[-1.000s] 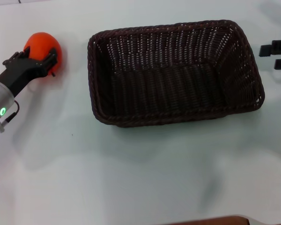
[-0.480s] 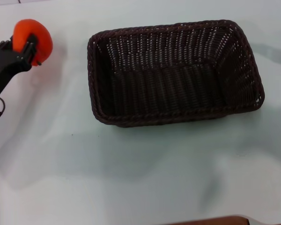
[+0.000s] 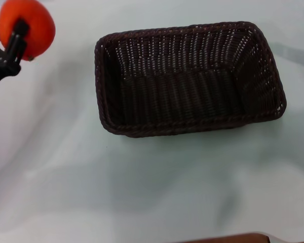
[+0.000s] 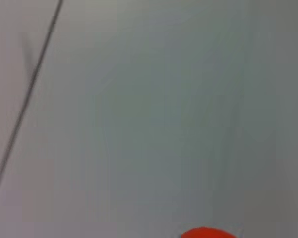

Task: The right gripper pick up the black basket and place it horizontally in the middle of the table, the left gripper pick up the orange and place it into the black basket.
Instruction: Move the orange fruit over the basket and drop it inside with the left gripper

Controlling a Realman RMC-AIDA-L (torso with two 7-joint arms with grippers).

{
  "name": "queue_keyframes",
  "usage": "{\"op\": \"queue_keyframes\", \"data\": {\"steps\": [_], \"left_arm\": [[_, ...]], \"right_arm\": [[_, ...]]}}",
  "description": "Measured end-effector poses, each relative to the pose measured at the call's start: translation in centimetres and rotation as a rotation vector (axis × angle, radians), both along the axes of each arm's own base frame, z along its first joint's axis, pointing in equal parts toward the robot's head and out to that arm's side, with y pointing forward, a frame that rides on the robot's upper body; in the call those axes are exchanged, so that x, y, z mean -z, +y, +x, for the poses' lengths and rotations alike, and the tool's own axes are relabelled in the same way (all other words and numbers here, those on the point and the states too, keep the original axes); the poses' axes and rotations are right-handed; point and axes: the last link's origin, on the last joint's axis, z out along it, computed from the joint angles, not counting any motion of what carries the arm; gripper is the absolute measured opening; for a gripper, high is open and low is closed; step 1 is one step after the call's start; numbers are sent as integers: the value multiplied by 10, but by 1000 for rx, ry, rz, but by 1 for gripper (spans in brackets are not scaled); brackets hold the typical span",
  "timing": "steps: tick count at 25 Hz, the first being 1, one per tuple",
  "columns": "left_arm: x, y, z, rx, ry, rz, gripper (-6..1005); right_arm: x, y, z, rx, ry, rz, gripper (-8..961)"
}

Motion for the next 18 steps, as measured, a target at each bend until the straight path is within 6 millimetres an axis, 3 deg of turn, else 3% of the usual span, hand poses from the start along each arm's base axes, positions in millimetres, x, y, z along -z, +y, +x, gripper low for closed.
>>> {"op": "queue_keyframes", "data": {"steps": [4, 12, 17, 18], "left_arm": [[6, -18, 20, 145, -49, -11, 323], [62, -21, 57, 265, 19, -195, 266], [71, -17, 65, 286, 45, -236, 361], [71, -17, 65, 286, 47, -235, 445]], "right_arm": [[1, 6, -3, -28, -16, 9, 791], [1, 15, -11, -94, -8, 74, 791], [3, 14, -14, -142, 10, 126, 791], [4, 14, -14, -151, 15, 137, 791]]}}
